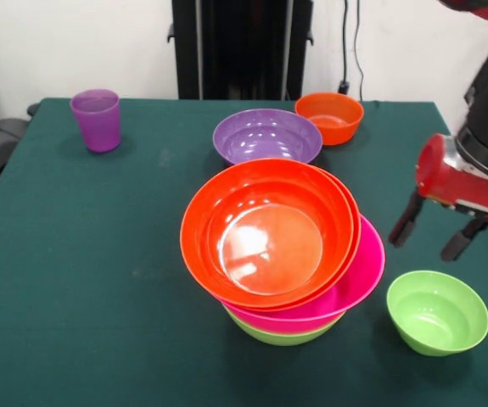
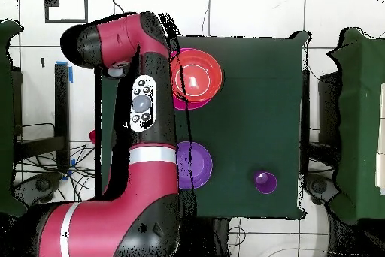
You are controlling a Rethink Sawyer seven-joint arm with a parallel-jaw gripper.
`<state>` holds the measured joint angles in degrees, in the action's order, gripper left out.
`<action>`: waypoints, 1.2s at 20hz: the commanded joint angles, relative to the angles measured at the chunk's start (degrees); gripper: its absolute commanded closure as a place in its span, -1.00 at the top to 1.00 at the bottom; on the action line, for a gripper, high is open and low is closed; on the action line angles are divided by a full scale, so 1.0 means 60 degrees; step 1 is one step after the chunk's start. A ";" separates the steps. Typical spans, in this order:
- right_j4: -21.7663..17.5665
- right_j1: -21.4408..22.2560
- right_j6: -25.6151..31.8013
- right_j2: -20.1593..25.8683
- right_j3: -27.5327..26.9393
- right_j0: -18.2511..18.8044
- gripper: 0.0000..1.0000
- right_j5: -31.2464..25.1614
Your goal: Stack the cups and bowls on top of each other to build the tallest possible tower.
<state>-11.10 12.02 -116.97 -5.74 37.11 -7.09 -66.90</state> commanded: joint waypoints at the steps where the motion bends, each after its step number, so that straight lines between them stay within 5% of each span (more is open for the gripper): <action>1: -0.0265 -0.0727 0.0361 0.0547 -0.0685 -0.0284 1.00 -0.0963; 15: -0.0034 -0.0851 0.0210 0.0553 -0.0562 -0.0305 1.00 -0.0439; 24: 0.0129 -0.0607 0.0135 0.0712 0.0457 -0.0219 1.00 0.0542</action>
<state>-10.63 7.80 -116.97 -5.79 33.45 -8.50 -66.48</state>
